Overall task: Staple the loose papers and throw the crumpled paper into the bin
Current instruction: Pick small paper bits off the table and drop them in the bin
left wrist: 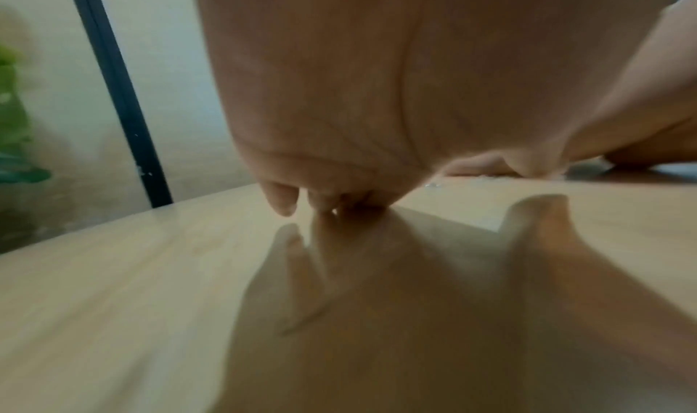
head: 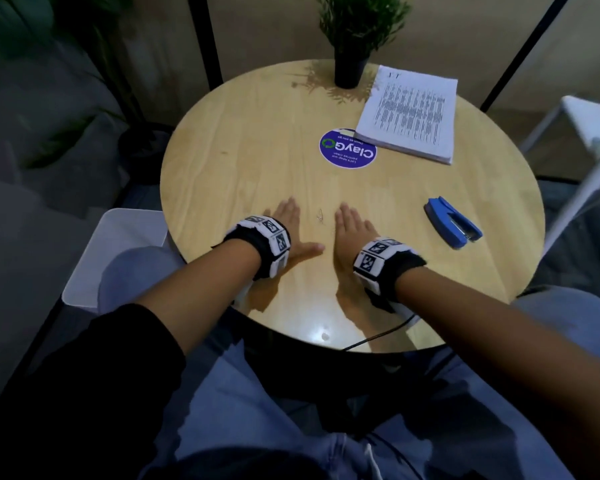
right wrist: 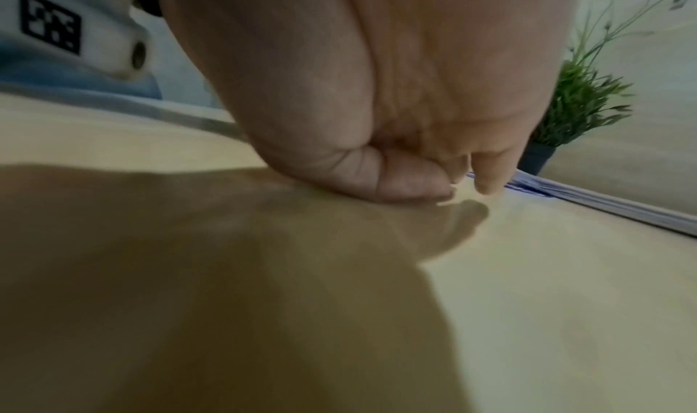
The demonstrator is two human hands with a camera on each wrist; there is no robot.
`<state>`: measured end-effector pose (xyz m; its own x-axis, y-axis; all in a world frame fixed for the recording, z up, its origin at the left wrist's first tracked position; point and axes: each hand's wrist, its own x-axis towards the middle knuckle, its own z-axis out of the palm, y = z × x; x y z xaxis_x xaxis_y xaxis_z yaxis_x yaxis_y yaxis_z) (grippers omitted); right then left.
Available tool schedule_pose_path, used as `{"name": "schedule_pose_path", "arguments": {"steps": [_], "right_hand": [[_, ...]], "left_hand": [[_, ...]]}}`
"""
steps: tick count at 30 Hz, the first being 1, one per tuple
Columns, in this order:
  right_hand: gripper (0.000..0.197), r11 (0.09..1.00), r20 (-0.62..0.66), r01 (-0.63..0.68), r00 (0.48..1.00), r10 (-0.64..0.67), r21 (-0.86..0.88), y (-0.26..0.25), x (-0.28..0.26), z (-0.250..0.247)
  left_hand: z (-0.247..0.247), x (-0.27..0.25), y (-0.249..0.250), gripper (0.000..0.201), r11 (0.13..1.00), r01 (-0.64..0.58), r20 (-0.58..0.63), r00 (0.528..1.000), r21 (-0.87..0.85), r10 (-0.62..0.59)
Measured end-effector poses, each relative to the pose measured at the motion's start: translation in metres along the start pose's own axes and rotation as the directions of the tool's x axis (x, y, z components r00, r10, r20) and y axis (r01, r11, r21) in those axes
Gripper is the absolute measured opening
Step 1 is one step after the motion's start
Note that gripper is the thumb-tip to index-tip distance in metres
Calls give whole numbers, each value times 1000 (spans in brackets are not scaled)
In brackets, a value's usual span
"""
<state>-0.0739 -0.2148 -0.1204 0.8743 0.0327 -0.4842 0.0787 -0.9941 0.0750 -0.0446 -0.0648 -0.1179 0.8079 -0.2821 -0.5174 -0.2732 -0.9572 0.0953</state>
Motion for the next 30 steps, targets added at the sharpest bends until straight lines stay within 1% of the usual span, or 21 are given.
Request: {"name": "schedule_pose_path", "arguments": {"steps": [2,4,5,7,9,10,11,12,13,14,15,16,17,18,19,20,22,23,26,27,30], "right_hand": [[77,999,20,34,999,-34,11,-14,6,-6],[72,996,30,63,997,-65,61,-17,11,-13],[69,991,19,92,995,-94,94,-15,9,-19],[63,972,-72,152,987,-141,180,2,4,-31],[50,936,-196,164,975,-105,311,27,0,-44],[40,890,-240,137,970,-31,435,41,-1,-48],[31,804,-233,103,971,45,585,52,-1,-51],[33,680,-161,53,982,97,731,59,1,-53],[43,557,-48,-21,993,109,831,63,1,-54],[55,485,82,-111,993,80,867,63,1,-52],[64,472,196,-188,980,32,862,60,-1,-50],[72,513,276,-235,961,-5,826,56,0,-45],[76,576,308,-245,951,-12,780,51,1,-41],[78,643,290,-225,957,4,732,47,4,-37],[79,695,254,-195,967,18,692,42,8,-34],[82,725,233,-172,972,17,666,39,13,-33],[84,770,213,-129,977,-9,625,29,23,-33],[80,804,184,-92,983,-22,588,25,28,-36],[61,878,49,-16,999,-9,478,11,43,-40],[56,886,7,-10,1000,7,464,7,46,-41],[50,873,-75,-18,995,62,487,2,54,-44]], "left_hand": [[-2,5,13,100,997,-58,9,998,46,58],[-5,4,17,93,994,-89,3,996,66,89],[-8,2,15,91,994,-106,12,994,36,105],[-21,-7,4,88,991,-126,29,991,-55,128],[-36,-16,-10,76,979,-140,-25,990,-145,138],[-43,-21,-16,63,970,-142,-91,988,-195,126],[-48,-23,-20,48,954,-147,-166,981,-262,105],[-51,-25,-21,30,916,-142,-212,975,-374,65],[-51,-26,-20,17,835,-128,-199,980,-535,23],[-49,-26,-15,14,708,-78,-113,994,-702,-2],[-46,-26,-11,18,563,17,22,1000,-826,3],[-42,-28,-4,19,444,145,172,985,-884,22],[-36,-28,2,21,396,248,292,955,-884,54],[-29,-26,6,25,405,304,369,925,-862,90],[-23,-24,12,28,408,325,405,906,-853,125],[-20,-21,16,30,404,339,423,895,-850,139],[-17,-14,19,32,329,373,439,885,-868,156],[-17,-10,19,33,283,382,436,886,-880,157],[-25,3,17,33,179,343,361,929,-922,77],[-27,8,16,32,161,319,329,944,-934,38],[-34,18,14,33,165,278,273,961,-946,-52]]}}
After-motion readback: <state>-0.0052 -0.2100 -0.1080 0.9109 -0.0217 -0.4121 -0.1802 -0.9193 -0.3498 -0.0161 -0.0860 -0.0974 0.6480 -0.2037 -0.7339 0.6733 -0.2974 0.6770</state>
